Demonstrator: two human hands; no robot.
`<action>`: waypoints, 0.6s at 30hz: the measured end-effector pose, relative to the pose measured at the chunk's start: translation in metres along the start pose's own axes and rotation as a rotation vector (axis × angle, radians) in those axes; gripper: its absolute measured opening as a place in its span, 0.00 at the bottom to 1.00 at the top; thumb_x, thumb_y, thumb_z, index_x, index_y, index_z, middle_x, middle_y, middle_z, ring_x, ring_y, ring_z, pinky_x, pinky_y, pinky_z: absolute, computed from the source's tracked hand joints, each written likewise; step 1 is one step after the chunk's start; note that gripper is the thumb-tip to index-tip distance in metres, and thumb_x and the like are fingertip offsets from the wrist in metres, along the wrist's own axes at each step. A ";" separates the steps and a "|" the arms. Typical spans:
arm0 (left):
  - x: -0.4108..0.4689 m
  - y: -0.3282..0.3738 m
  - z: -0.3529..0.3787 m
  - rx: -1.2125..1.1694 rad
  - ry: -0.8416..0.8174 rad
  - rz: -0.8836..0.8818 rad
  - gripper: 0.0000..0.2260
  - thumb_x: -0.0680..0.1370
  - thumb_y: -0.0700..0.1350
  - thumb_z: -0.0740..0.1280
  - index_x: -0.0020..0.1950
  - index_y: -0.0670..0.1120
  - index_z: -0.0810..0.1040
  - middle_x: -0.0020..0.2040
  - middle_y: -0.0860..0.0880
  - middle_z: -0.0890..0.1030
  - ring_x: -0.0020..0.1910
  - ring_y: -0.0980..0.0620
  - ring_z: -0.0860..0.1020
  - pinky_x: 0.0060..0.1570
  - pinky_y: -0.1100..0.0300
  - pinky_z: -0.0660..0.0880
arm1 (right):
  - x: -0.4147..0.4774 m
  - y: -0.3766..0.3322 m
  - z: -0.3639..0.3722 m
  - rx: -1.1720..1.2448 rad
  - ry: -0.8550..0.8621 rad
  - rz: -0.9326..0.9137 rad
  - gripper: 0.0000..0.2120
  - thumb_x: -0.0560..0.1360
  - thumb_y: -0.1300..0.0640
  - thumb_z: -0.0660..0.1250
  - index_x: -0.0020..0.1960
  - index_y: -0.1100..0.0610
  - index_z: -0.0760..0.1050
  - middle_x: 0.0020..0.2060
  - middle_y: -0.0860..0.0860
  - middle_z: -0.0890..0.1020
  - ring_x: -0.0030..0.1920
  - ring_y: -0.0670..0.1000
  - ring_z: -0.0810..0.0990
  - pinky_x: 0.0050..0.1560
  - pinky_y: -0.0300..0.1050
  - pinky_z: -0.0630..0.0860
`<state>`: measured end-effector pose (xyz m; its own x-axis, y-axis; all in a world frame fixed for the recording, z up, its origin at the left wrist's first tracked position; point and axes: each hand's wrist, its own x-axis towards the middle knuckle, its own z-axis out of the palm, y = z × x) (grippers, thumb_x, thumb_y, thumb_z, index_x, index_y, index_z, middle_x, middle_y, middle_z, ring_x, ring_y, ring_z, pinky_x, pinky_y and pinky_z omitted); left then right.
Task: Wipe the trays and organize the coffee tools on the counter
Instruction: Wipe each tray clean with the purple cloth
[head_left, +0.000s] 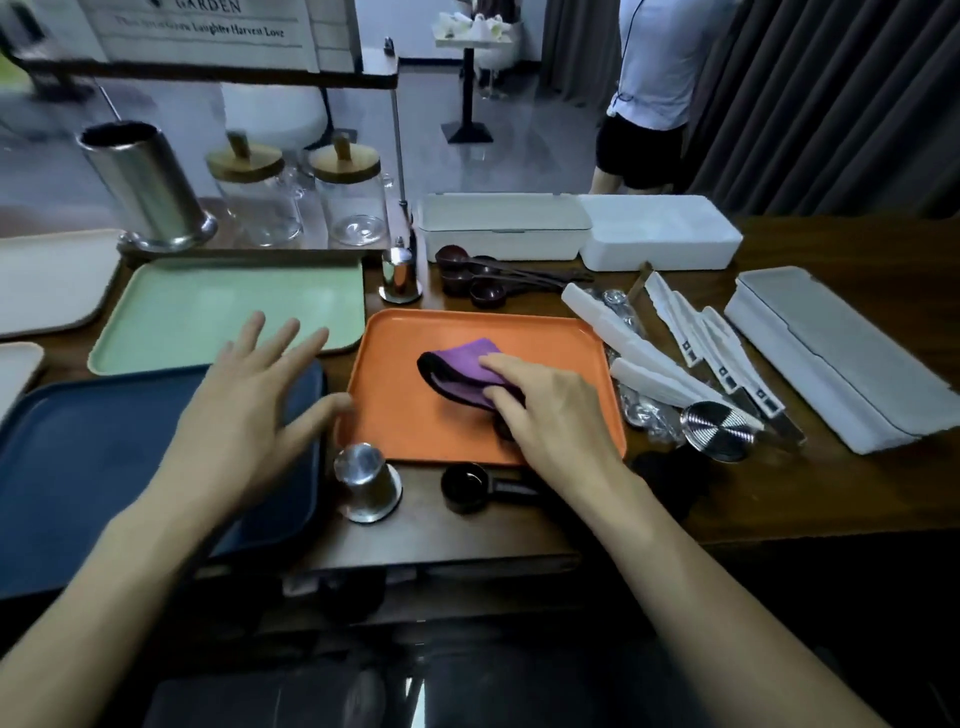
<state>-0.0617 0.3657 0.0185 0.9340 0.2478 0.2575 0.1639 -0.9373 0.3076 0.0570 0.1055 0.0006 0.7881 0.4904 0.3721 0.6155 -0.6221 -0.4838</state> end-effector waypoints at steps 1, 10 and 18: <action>-0.010 0.018 -0.002 -0.022 0.057 -0.004 0.33 0.77 0.64 0.63 0.78 0.49 0.68 0.79 0.45 0.66 0.82 0.44 0.53 0.77 0.41 0.56 | -0.008 0.004 -0.009 0.012 0.004 -0.020 0.12 0.77 0.55 0.69 0.61 0.50 0.80 0.50 0.52 0.86 0.50 0.57 0.82 0.49 0.55 0.78; -0.055 0.128 0.048 -0.135 0.018 0.135 0.30 0.79 0.65 0.58 0.77 0.53 0.70 0.78 0.52 0.69 0.82 0.51 0.53 0.78 0.44 0.58 | -0.078 0.019 -0.102 0.231 0.187 -0.009 0.18 0.76 0.59 0.74 0.65 0.53 0.81 0.58 0.46 0.84 0.58 0.41 0.81 0.60 0.35 0.76; -0.059 0.159 0.073 -0.108 -0.074 0.158 0.31 0.79 0.68 0.54 0.79 0.55 0.66 0.80 0.54 0.64 0.82 0.54 0.47 0.79 0.51 0.47 | -0.110 0.102 -0.174 0.022 0.409 0.156 0.19 0.76 0.59 0.73 0.67 0.55 0.79 0.57 0.51 0.84 0.54 0.43 0.80 0.58 0.39 0.78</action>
<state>-0.0674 0.1846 -0.0148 0.9668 0.0778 0.2435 -0.0174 -0.9303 0.3665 0.0340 -0.1180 0.0482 0.8119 0.1065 0.5740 0.4919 -0.6544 -0.5743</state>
